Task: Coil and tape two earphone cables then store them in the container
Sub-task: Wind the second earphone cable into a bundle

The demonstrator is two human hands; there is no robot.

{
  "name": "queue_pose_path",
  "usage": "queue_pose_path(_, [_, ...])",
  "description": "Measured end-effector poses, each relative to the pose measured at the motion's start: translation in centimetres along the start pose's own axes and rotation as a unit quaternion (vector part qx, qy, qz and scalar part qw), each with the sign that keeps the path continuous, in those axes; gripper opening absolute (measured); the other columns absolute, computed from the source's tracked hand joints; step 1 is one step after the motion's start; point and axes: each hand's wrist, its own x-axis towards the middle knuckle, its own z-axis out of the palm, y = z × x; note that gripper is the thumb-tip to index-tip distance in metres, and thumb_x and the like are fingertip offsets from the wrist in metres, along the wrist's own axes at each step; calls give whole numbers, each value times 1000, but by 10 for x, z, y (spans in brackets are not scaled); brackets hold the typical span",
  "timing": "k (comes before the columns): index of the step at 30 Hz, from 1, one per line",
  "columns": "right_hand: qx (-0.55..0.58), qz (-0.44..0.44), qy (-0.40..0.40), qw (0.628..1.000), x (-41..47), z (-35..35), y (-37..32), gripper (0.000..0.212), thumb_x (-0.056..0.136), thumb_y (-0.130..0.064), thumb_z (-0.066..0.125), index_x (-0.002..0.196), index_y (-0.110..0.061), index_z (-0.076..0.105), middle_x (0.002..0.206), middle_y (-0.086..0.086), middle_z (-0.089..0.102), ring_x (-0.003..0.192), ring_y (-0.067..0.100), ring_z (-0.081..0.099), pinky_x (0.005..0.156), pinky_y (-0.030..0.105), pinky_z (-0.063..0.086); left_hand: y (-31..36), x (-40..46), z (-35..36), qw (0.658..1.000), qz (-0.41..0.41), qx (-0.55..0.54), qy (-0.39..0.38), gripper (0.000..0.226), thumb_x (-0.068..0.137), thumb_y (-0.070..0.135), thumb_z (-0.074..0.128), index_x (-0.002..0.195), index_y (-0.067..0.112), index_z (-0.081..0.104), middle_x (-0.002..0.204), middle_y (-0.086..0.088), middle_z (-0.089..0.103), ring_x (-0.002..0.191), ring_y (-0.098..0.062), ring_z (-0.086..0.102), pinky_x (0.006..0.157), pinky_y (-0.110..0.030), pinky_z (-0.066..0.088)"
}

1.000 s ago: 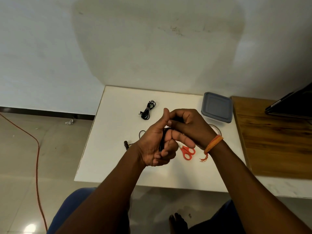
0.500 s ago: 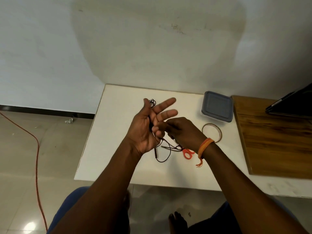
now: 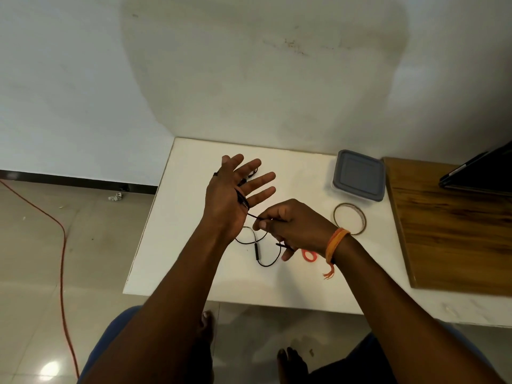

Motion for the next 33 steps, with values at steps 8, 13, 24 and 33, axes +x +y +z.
queue_pose_path(8, [-68,-26,34,997,1,-6,6,15,89,-22,65,96,-14,76,70,0,73,63,3,64,73,21,50,-21,-5,8,907,153,391,-16,32,105,32,37,131,18,48,102,-4,65,84,-24,68,74,-35,58])
queue_pose_path(13, [-200,-25,80,976,2,-12,16,13,82,-33,64,80,-28,76,66,-16,71,75,5,64,89,49,44,-30,0,-4,723,178,665,-58,23,103,30,40,108,15,56,82,-7,64,72,-18,57,69,-27,41])
queue_pose_path(24, [120,-14,89,989,-12,-41,6,10,87,-9,67,92,-3,74,72,-3,72,58,11,64,58,16,51,-19,-7,-9,820,12,564,-101,74,88,72,23,74,13,65,57,-1,53,47,-6,46,49,-16,36])
queue_pose_path(33, [127,-12,65,990,-14,-46,6,14,87,-18,67,80,-8,73,62,3,64,52,14,49,49,20,43,-22,-18,-3,766,-162,565,-261,101,77,79,-3,73,5,66,51,-4,54,39,-8,36,44,-22,26])
